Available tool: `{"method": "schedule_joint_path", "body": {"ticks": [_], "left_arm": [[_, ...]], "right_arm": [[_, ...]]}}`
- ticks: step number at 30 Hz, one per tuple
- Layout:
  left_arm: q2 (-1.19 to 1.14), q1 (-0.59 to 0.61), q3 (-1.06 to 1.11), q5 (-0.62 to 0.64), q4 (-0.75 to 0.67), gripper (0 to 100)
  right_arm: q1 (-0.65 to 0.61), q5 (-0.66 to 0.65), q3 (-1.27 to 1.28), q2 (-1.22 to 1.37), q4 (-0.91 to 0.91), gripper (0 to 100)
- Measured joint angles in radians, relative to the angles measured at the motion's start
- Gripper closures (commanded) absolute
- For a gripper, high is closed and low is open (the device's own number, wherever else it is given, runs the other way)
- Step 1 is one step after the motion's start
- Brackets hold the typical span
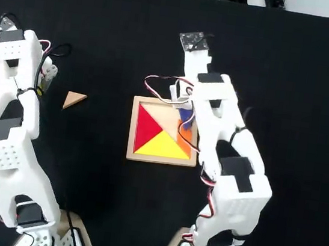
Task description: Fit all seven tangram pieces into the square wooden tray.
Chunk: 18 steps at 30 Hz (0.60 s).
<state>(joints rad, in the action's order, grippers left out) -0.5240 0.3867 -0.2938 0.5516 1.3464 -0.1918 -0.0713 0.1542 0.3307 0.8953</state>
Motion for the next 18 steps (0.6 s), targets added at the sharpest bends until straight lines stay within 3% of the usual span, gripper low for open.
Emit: {"method": "schedule_joint_path", "body": {"ticks": [18], "left_arm": [[0.0,0.0,0.0,-0.002,0.0,97]], "right_arm": [[-0.04,-0.003,-0.057,0.034,0.115,98.8]]}}
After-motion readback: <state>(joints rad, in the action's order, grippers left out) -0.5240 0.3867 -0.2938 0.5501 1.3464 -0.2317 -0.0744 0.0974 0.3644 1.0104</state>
